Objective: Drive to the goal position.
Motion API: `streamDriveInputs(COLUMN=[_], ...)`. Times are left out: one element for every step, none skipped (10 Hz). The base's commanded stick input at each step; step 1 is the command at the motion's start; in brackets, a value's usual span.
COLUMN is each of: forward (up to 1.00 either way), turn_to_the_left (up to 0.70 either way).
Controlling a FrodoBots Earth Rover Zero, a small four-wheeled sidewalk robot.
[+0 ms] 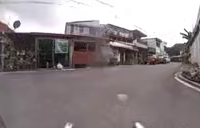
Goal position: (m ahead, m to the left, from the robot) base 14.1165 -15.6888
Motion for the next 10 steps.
streamDriveInputs(forward=[0.7, 0.7, 0.7, 0.7, 0.7, 0.7, 0.7, 0.7, 0.7, 0.7], turn_to_the_left=[-0.13, -0.14, -0.14, -0.14, -0.14, -0.14, -0.14, -0.14, -0.13, -0.13])
